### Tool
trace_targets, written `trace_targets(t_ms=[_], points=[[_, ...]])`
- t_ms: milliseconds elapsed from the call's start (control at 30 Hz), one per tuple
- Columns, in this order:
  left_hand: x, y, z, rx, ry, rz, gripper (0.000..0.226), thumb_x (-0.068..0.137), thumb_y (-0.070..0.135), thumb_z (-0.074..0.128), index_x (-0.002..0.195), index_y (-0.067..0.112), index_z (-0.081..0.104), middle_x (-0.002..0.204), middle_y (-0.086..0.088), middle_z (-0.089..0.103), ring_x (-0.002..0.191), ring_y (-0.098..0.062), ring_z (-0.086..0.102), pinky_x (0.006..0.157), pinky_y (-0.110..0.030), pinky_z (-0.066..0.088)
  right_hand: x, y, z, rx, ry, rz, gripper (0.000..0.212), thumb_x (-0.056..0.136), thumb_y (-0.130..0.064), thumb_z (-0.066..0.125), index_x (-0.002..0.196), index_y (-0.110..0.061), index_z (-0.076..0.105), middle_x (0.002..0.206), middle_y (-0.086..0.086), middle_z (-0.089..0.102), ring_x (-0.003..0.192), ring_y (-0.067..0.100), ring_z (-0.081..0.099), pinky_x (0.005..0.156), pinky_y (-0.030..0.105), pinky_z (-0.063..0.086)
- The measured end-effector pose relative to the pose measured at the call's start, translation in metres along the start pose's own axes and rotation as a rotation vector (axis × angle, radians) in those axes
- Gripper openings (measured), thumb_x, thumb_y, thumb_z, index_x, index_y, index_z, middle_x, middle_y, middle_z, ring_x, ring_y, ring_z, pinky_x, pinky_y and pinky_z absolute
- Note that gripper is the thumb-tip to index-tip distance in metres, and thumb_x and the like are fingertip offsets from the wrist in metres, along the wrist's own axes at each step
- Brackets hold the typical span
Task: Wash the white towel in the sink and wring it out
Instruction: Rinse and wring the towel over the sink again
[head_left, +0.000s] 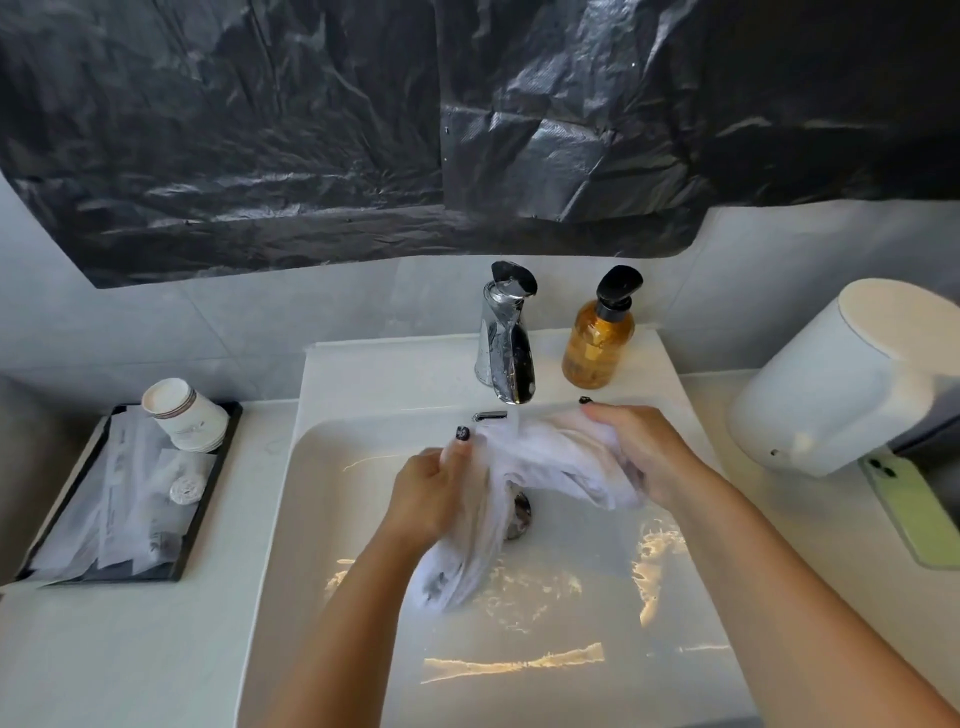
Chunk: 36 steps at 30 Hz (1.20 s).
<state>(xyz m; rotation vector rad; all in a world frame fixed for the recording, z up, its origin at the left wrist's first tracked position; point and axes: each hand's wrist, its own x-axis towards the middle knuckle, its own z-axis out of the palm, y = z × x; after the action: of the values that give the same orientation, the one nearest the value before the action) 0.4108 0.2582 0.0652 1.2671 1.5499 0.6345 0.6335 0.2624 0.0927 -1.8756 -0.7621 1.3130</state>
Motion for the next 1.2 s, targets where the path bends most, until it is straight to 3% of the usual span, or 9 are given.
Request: trace_targets(t_ms=[167,300,433,533,733,833,933,1067,1200], points=[[0.02,0.022,0.022,0.163,-0.017,0.151,0.055,0.103,0.033,0.046,0.052,0.016,0.033,0.051,-0.002,0.036,0.055,-0.017,0.03,0.057,-0.033,0.028,0.002,0.015,-0.024,-0.765,0.183,-0.115,0.034,0.095,-0.041,0.053,0.095,-0.011,0.069,0.096,0.008,0.07,0.095,0.029,0.065,0.073,0.032,0.051],[0.021,0.037,0.037,0.179,-0.123,0.204,0.036,0.101,0.032,0.052,0.073,0.01,0.06,0.07,-0.006,0.06,0.072,-0.022,0.052,0.067,-0.033,0.044,-0.01,0.032,-0.008,-0.553,-0.086,-0.338,0.071,0.087,-0.032,0.067,0.15,-0.025,0.036,0.147,-0.005,0.042,0.137,0.017,0.038,0.107,0.031,0.037],[0.024,0.054,0.031,0.186,-0.123,0.21,0.039,0.101,0.031,0.052,0.063,0.022,0.048,0.063,0.005,0.05,0.063,-0.017,0.05,0.057,-0.024,0.041,0.0,0.041,0.003,-0.431,-0.197,-0.465,0.035,0.077,-0.022,0.077,0.11,-0.022,0.066,0.102,-0.011,0.067,0.095,0.008,0.061,0.08,0.03,0.046],[0.025,0.052,0.023,0.062,-0.061,0.188,0.04,0.096,0.025,0.061,0.059,0.017,0.048,0.054,0.007,0.046,0.052,-0.011,0.042,0.048,-0.02,0.036,0.003,0.03,0.001,-0.349,-0.382,-0.435,0.03,0.073,-0.024,0.084,0.081,-0.013,0.058,0.07,-0.007,0.048,0.066,0.009,0.045,0.061,0.026,0.036],[0.024,0.041,0.004,-0.113,-0.105,0.17,0.019,0.078,0.023,0.083,0.068,0.021,0.067,0.056,0.016,0.059,0.053,0.004,0.052,0.054,-0.011,0.043,0.013,0.002,0.005,-0.302,-0.414,-0.309,0.047,0.067,-0.033,0.086,0.089,0.004,0.066,0.077,0.005,0.057,0.074,0.016,0.051,0.068,0.032,0.038],[0.03,0.033,-0.015,0.042,-0.176,0.178,0.019,0.079,0.03,0.082,0.079,0.014,0.071,0.069,0.008,0.063,0.064,-0.006,0.056,0.065,-0.024,0.048,0.014,-0.004,0.019,-0.263,-0.464,-0.287,0.034,0.074,-0.022,0.081,0.097,-0.003,0.065,0.082,0.004,0.059,0.081,0.015,0.056,0.073,0.031,0.041],[0.029,0.031,-0.031,-0.066,-0.074,0.207,0.039,0.096,0.033,0.064,0.079,-0.002,0.064,0.068,-0.002,0.051,0.067,-0.014,0.044,0.062,-0.029,0.036,0.014,-0.003,0.046,-0.444,-0.516,-0.357,0.05,0.072,-0.02,0.083,0.113,-0.005,0.059,0.1,0.01,0.066,0.097,0.021,0.065,0.083,0.04,0.052],[0.022,0.023,-0.052,-0.33,0.074,0.262,0.032,0.1,0.034,0.054,0.076,0.013,0.058,0.07,0.002,0.045,0.07,-0.014,0.04,0.06,-0.029,0.029,0.019,-0.001,0.065,-0.753,-0.561,-0.379,0.033,0.073,-0.036,0.083,0.098,-0.022,0.069,0.097,-0.004,0.071,0.094,0.015,0.066,0.09,0.036,0.054],[0.024,0.001,-0.068,-0.475,0.17,0.16,0.034,0.095,0.04,0.055,0.069,0.02,0.065,0.072,-0.003,0.055,0.071,-0.018,0.049,0.065,-0.033,0.037,0.036,0.005,0.068,-0.519,-0.601,-0.282,0.059,0.059,-0.042,0.089,0.111,-0.022,0.071,0.109,0.002,0.074,0.107,0.02,0.068,0.098,0.05,0.051]])
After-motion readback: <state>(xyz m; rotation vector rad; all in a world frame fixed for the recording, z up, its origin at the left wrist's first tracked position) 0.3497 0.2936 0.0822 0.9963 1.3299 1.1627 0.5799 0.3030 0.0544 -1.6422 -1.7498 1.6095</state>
